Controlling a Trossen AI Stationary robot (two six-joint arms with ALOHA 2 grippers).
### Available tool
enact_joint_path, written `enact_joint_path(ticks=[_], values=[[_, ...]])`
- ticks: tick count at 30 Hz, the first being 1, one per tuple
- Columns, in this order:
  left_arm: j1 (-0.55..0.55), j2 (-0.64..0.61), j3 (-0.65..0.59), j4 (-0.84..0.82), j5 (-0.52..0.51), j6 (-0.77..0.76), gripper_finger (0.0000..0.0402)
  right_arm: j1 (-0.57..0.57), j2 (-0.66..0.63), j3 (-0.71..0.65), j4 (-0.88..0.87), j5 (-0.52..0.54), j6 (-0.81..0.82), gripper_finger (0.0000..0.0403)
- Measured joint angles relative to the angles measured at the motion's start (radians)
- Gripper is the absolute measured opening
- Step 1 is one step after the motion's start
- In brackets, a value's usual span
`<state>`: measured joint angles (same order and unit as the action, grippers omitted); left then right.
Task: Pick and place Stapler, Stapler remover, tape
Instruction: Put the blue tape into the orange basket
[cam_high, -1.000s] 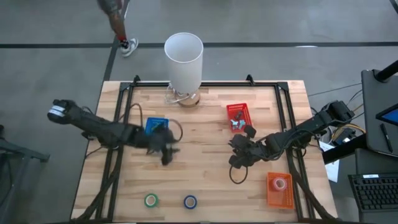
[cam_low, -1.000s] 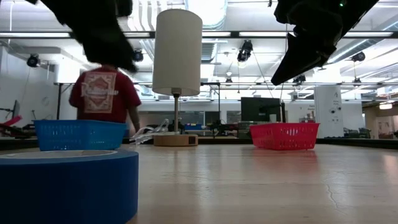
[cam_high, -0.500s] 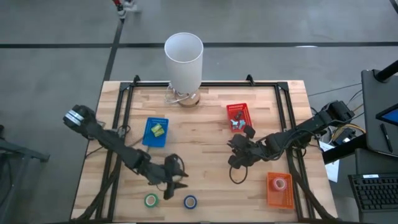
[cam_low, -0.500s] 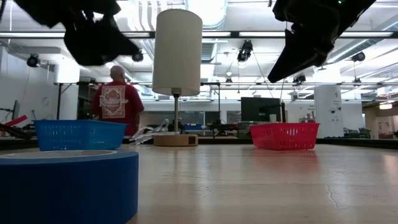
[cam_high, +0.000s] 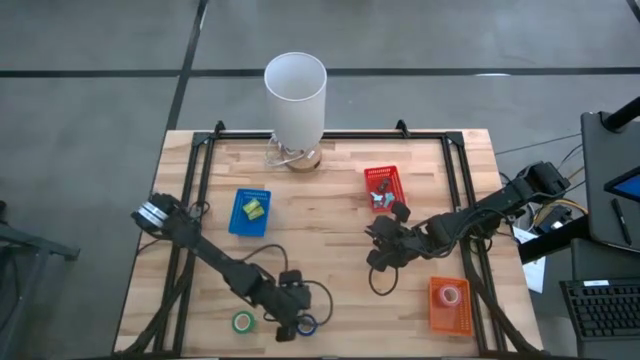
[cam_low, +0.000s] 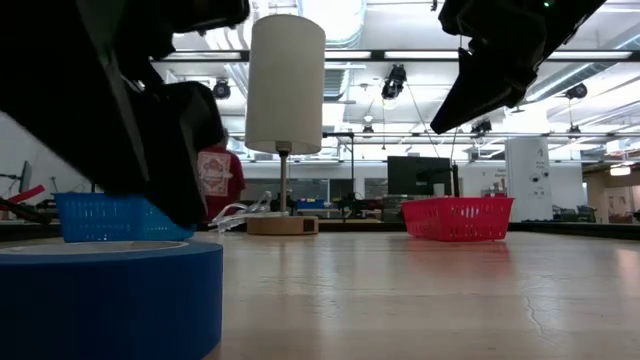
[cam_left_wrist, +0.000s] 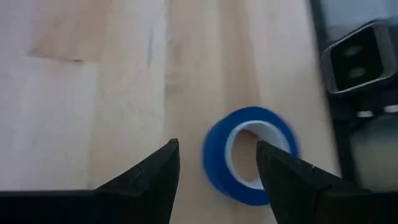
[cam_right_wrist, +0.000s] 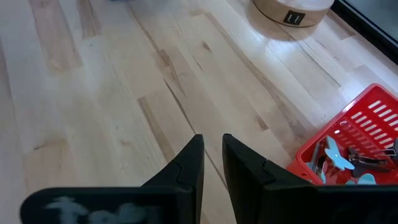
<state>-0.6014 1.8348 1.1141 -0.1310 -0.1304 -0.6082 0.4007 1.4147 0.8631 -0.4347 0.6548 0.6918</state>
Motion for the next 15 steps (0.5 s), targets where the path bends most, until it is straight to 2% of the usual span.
enact_joint_path(ticks=[5,15], values=[[0.000,0.036,0.060,-0.068,-0.032,0.042,0.0214,0.000,0.000,0.000,0.001,0.000,0.000,0.0052],[0.008,0.058,0.043,-0.060,-0.029,0.023,0.0213,0.000,0.000,-0.001,0.005,0.000,-0.001,0.0052]])
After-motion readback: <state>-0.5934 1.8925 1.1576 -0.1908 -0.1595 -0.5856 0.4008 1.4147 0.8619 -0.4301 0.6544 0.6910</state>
